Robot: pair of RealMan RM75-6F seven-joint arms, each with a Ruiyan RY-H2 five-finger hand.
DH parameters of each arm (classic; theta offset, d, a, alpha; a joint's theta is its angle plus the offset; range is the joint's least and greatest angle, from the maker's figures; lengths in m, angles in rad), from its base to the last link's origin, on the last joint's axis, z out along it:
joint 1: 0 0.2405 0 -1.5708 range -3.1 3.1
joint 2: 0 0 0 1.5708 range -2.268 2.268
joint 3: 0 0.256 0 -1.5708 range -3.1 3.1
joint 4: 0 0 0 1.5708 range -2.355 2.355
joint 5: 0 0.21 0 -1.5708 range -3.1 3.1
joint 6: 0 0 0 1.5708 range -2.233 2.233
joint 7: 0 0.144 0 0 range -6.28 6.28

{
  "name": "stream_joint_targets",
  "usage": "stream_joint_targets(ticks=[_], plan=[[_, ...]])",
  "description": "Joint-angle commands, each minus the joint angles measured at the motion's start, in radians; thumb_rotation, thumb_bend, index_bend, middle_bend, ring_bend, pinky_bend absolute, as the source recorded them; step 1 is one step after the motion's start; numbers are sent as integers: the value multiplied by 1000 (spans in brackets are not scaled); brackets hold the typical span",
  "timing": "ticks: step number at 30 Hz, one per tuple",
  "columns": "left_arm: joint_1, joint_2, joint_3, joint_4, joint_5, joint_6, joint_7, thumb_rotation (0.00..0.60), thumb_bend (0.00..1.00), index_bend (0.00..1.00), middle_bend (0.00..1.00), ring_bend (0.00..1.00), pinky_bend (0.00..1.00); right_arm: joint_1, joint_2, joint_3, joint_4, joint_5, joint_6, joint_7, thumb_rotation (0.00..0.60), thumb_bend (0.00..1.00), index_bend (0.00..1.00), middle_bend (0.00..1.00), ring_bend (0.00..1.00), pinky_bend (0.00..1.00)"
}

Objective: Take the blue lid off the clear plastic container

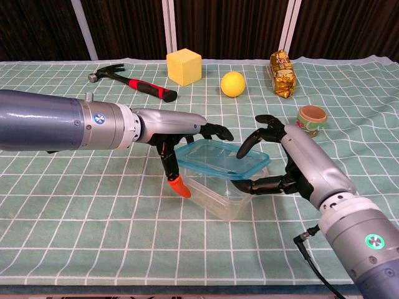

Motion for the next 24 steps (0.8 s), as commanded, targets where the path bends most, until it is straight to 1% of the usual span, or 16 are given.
stream_joint_targets(ticks=[1, 3, 5, 7, 8, 11, 15, 21, 24], plan=[[-1, 0, 0, -3, -2, 0, 2, 600, 0, 32, 12, 55, 207, -1, -2, 1, -1, 6, -4, -4, 600, 363, 456, 81, 0, 0], [-1, 1, 0, -4, -1, 1, 3, 600, 0, 32, 12, 55, 208, -1, -2, 2, -3, 9, -7, -4, 600, 382, 480, 81, 0, 0], [0, 1, 1, -5, 1, 3, 3, 600, 0, 32, 12, 55, 208, -2, 0, 1, -4, 8, -7, -3, 600, 414, 534, 84, 0, 0], [2, 2, 0, -6, 3, 7, 3, 600, 0, 32, 11, 55, 207, -1, 1, 2, -6, 8, -7, -2, 600, 448, 568, 87, 0, 0], [3, 2, 0, -6, 5, 10, 3, 600, 0, 31, 9, 55, 206, -1, 1, 4, -7, 8, -8, 0, 600, 470, 579, 89, 0, 0], [7, 5, -2, -8, 9, 18, 3, 600, 0, 25, 4, 55, 200, -1, 3, 6, -10, 7, -7, 2, 600, 496, 602, 90, 0, 0], [14, 9, -5, -11, 14, 33, 3, 600, 0, 12, 0, 42, 190, -1, 5, 6, -14, 5, -6, 4, 600, 496, 619, 95, 0, 0], [29, 23, -7, -23, 30, 58, 1, 600, 0, 0, 0, 2, 148, -1, 6, 5, -12, -6, 2, 13, 600, 497, 640, 106, 0, 0], [38, 38, -8, -35, 42, 70, -3, 600, 0, 0, 0, 0, 145, 1, 6, 5, -9, -14, 4, 15, 600, 498, 640, 110, 0, 0]])
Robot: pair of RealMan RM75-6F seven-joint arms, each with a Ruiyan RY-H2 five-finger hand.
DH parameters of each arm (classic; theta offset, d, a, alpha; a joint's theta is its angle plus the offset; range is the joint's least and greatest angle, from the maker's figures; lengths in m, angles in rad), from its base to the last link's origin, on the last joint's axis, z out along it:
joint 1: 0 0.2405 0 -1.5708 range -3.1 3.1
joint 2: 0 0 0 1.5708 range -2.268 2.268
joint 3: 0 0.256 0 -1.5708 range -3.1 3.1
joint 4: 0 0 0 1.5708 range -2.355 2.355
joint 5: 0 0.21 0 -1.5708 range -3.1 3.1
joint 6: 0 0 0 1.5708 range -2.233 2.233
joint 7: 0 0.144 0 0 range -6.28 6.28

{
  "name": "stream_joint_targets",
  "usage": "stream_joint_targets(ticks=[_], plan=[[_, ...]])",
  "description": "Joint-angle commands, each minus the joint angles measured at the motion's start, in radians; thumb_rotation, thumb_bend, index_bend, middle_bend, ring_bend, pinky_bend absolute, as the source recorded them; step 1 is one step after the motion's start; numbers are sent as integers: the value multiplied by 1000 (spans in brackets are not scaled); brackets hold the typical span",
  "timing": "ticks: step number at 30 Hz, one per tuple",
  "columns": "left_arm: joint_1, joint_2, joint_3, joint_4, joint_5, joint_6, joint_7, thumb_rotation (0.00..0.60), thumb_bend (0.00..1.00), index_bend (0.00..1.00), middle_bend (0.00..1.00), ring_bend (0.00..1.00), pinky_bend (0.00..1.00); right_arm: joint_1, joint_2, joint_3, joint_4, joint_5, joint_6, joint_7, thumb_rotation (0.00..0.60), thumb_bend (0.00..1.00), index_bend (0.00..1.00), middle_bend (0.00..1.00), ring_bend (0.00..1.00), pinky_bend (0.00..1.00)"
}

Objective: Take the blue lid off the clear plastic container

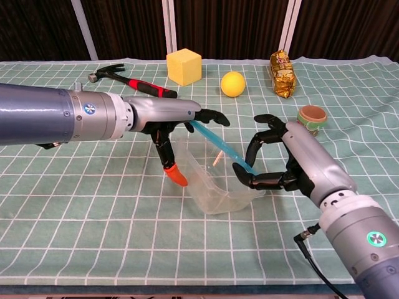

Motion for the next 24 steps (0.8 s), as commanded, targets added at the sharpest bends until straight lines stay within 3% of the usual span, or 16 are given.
stream_joint_targets(ticks=[1, 24], plan=[[9, 13, -2, -11, 11, 10, -5, 600, 0, 0, 0, 0, 145, 3, 0, -1, 4, -11, 3, -1, 600, 498, 640, 111, 0, 0], [125, 228, 5, -124, 134, 112, -84, 600, 0, 0, 0, 0, 141, 18, 6, 25, -7, -29, 20, -30, 600, 499, 657, 125, 0, 0]])
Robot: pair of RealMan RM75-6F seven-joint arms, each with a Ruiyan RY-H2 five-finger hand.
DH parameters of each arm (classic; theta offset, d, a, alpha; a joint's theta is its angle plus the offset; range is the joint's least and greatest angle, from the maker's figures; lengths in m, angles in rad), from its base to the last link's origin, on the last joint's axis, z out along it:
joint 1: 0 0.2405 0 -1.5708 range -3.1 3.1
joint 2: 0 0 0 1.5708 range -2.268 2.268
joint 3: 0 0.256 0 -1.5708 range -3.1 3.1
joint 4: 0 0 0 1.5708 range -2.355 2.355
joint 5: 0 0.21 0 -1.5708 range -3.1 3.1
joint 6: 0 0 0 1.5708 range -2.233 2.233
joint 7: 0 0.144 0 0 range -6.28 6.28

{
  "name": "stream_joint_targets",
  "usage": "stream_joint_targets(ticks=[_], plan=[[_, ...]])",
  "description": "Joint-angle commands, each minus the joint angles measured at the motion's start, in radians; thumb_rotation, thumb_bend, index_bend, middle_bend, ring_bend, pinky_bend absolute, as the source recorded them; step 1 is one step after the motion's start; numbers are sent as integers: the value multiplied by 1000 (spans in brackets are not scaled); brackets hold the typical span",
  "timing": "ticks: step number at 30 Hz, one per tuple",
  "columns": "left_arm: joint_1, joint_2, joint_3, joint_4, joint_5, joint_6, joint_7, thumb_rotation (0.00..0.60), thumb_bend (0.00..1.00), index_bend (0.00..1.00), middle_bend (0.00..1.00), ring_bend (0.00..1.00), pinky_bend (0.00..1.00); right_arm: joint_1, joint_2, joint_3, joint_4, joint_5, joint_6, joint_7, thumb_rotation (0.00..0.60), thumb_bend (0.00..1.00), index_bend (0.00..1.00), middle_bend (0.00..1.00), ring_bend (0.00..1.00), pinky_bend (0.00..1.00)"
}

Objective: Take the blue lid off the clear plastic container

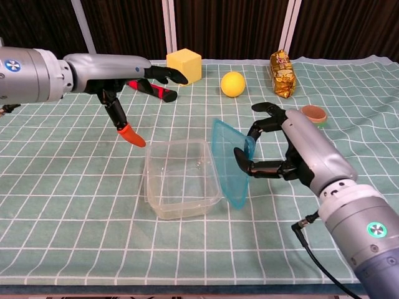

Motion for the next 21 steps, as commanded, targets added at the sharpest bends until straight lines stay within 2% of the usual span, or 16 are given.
stream_joint_targets(ticks=[1, 11, 16, 21], plan=[[22, 27, -1, -16, 16, 26, -18, 600, 0, 0, 0, 0, 141, 8, 4, 14, 3, 0, -2, -8, 600, 499, 657, 124, 0, 0], [101, 114, 0, -52, 88, 117, -77, 600, 0, 0, 0, 0, 141, 48, 95, 149, 17, 57, -28, -30, 600, 498, 657, 129, 0, 0], [138, 143, -3, -62, 99, 153, -104, 600, 0, 0, 0, 0, 141, 50, 155, 186, 28, 99, -41, -31, 600, 499, 657, 130, 0, 0], [167, 167, -3, -76, 105, 175, -118, 600, 0, 0, 0, 0, 141, 47, 204, 197, 39, 136, -53, -38, 600, 499, 644, 130, 0, 0]])
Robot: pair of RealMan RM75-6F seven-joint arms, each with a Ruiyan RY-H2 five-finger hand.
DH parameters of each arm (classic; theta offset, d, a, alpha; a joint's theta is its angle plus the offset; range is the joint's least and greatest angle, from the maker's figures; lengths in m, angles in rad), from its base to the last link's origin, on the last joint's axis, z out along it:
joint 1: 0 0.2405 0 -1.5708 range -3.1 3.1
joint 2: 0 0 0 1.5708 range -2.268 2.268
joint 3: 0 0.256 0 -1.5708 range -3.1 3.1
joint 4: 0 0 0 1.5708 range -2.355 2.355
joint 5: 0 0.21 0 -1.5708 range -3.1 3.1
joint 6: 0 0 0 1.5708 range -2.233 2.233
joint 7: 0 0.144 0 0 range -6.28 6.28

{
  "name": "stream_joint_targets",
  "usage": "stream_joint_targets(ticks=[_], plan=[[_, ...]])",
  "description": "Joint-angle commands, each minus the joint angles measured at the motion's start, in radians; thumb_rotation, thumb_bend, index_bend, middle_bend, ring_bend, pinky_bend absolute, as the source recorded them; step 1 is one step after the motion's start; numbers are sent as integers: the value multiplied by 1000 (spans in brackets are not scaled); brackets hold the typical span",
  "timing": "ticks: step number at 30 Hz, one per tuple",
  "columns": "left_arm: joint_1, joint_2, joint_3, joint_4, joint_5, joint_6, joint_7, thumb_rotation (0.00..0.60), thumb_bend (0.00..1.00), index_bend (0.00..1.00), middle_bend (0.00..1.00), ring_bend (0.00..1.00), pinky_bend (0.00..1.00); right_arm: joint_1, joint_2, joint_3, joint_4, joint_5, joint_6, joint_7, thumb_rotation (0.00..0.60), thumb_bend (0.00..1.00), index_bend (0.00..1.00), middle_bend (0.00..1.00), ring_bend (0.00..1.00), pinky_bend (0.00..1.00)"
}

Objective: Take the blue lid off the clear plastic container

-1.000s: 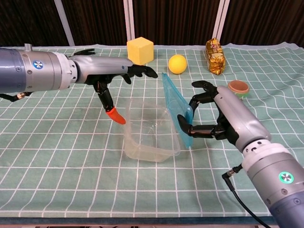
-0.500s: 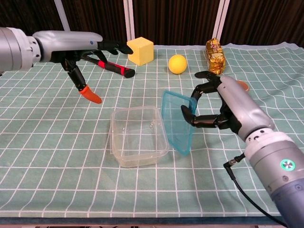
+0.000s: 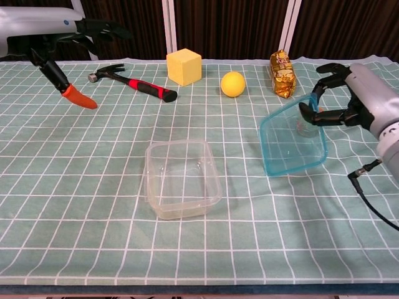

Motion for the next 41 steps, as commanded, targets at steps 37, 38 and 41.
stream_joint_targets(ticks=[37, 38, 41], plan=[[686, 159, 239, -62, 173, 750, 122, 600, 0, 0, 0, 0, 44, -296, 716, -247, -255, -133, 113, 59, 600, 327, 0, 0, 0, 0], [711, 149, 235, -35, 174, 782, 104, 600, 0, 0, 0, 0, 44, -306, 721, -248, -252, -128, 123, 76, 600, 327, 0, 0, 0, 0], [752, 133, 225, 39, 182, 827, 76, 600, 0, 0, 0, 0, 44, -318, 731, -235, -259, -111, 150, 99, 600, 326, 0, 0, 0, 0]])
